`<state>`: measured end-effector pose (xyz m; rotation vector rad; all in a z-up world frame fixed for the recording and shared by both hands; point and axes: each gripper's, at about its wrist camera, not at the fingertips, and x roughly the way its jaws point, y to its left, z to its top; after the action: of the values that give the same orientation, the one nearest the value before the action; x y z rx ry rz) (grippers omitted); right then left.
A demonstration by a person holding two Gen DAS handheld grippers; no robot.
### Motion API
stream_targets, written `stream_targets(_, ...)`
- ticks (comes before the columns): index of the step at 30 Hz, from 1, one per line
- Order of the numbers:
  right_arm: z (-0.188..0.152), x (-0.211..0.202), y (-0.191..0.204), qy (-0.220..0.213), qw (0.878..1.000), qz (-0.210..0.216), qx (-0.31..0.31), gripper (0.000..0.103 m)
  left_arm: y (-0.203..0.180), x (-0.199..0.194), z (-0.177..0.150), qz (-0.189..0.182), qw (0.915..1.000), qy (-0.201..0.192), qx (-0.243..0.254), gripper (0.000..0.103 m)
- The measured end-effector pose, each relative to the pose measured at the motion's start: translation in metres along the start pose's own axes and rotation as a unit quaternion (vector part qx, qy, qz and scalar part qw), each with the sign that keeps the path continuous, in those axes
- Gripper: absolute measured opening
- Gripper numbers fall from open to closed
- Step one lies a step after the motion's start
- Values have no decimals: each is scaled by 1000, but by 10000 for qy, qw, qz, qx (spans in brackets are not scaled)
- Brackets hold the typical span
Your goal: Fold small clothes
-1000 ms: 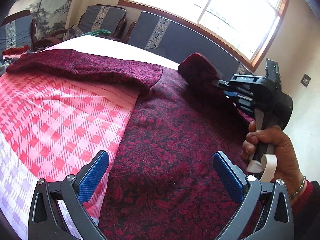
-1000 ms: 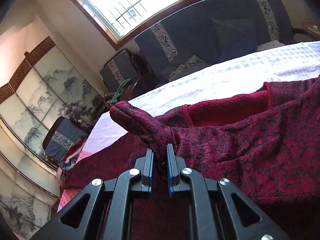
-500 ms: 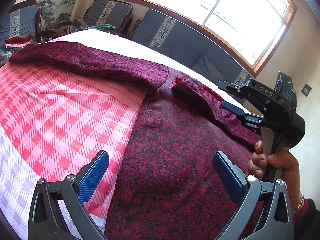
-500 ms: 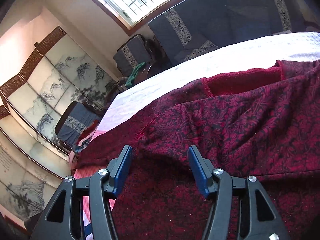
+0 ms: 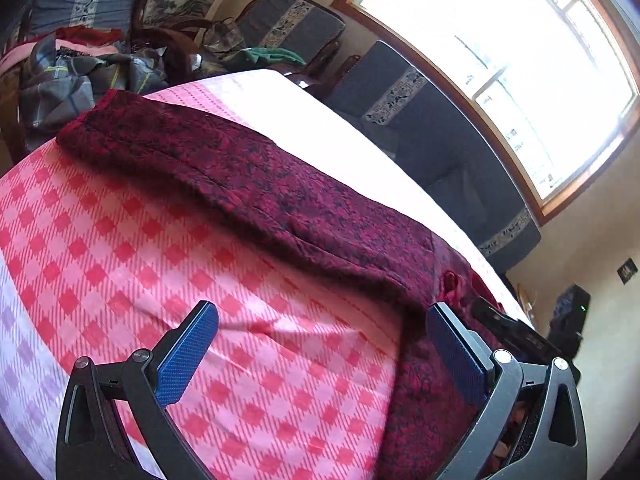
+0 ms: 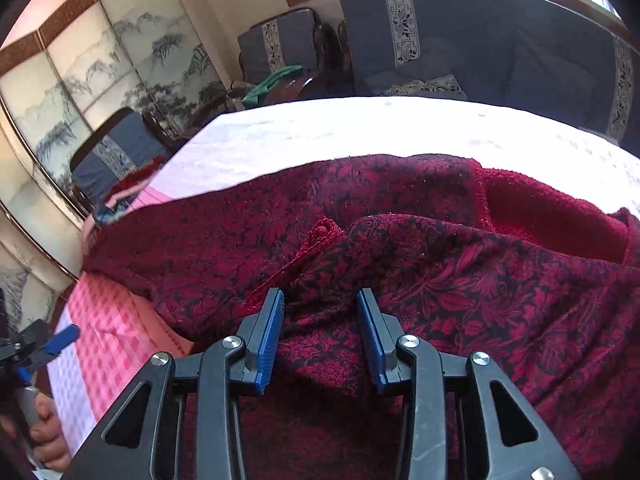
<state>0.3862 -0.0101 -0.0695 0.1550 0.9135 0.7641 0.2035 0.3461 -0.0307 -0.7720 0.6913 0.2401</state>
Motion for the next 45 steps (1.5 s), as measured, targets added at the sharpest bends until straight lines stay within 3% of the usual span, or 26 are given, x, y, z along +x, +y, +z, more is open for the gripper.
stream_targets(4,-28,-60,-9,-346,9976,561,217,41,45,16,35,211,9977,-26,-647,103)
stream_targets(7,-62,-94,-16,-351,9979,533,137,54,77,27,55,40,9945,-14,-1051,101)
stream_targets(12,-107,-130,-35,-445,9987,195,159,56,90,41,84,-40,9940,-102,-1091,101)
stream_targets(13,-115,-136,-41,-483,9984,195,208,57,92,43,88,11,9940,-165,-1080,94)
stream_targets(14,-122,-141,-45,-504,9982,168,263,57,94,47,93,116,9938,-183,-1086,64)
stream_targets(15,-129,-145,-51,-518,9981,122,321,58,97,56,99,180,9937,13,-1105,40)
stream_targets(16,-135,-149,-56,-532,9977,79,400,58,100,67,103,275,9920,315,-1191,6)
stream_targets(17,-141,-153,-62,-552,9972,57,508,58,99,70,104,361,9897,355,-1341,6)
stream_targets(19,-149,-164,-81,-601,9952,12,778,58,74,57,108,244,9908,30,-1331,6)
stream_targets(22,-152,-181,-107,-777,9901,-74,1166,58,-10,32,112,-336,9969,-287,-650,6)
stream_targets(25,-151,-198,-128,-1028,9843,-166,1427,59,-119,24,100,-892,9956,-188,238,6)
stream_targets(29,-154,-212,-147,-1182,9782,-174,1701,62,-249,46,52,-1575,9789,210,1285,6)
stream_targets(33,-161,-219,-159,-1215,9751,-127,1853,62,-334,101,-26,-1829,9574,883,2054,6)
stream_targets(37,-162,-224,-168,-1238,9728,-110,1956,63,-380,158,-110,-1956,9271,1364,2894,7)
stream_targets(41,-160,-231,-173,-1309,9716,-105,1970,63,-398,182,-171,-1348,8979,1497,3914,12)
stream_targets(43,-155,-235,-173,-1368,9716,-110,1930,63,-397,170,-179,-1252,8955,1310,4065,17)
stream_targets(45,-149,-236,-176,-1388,9715,-99,1920,64,-392,151,-169,-1482,9012,1161,3903,26)
